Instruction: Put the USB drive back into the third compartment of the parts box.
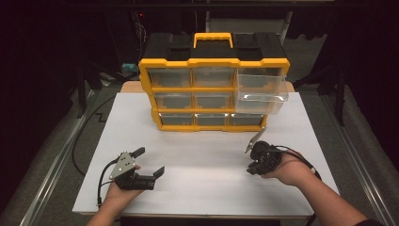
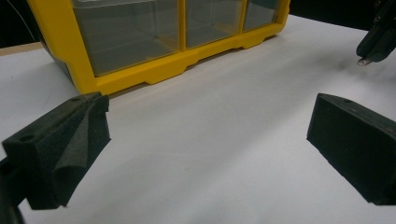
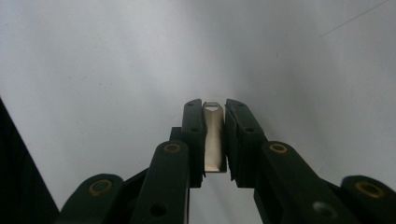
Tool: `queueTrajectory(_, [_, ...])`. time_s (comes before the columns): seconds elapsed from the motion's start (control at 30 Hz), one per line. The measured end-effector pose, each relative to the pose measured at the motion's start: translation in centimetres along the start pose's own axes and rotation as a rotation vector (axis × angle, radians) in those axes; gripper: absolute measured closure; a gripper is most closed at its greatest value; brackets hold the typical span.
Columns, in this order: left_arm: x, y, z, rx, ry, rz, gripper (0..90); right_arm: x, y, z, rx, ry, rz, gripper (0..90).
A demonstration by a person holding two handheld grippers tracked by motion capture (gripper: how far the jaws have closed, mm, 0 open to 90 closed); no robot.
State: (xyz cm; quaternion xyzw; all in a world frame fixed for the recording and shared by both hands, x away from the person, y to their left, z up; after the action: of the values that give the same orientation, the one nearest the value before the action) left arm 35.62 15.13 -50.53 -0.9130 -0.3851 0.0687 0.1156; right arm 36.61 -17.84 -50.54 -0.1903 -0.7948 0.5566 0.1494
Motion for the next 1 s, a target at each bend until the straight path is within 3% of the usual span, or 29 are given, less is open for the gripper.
queueTrajectory(0.37, [0.1, -0.1, -0.1, -0.007, -0.008, 0.0, 0.4, 0.3, -1.6, -0.8, 0.041, -0.034, -0.02, 79.7])
queueTrajectory(0.47, [0.1, -0.1, -0.1, -0.006, -0.007, 0.002, 0.5, 0.4, -2.3, -1.1, 0.039, -0.019, -0.031, 79.6])
queueTrajectory(0.7, [0.0, -0.1, -0.1, -0.009, -0.007, 0.006, 0.4, 0.5, -4.0, -1.4, 0.053, -0.048, -0.016, 79.6])
queueTrajectory(1.0, [-0.2, 0.0, 0.0, -0.004, -0.005, 0.012, 0.4, 0.7, -5.8, -1.9, 0.061, -0.04, -0.002, 79.6])
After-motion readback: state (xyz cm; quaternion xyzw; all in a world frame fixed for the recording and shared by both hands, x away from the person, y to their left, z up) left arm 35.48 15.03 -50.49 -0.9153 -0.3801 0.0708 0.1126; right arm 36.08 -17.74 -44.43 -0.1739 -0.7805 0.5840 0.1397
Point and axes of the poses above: each handheld gripper's, and its own axes: y roughly forward along the jaws, z roughly out of its underside, x roughly to its left, the point moved 10 cm from there along y, roughly forward along the jaws, and after that the axes turned 4 degrees about -x, right-handed, at the moved point
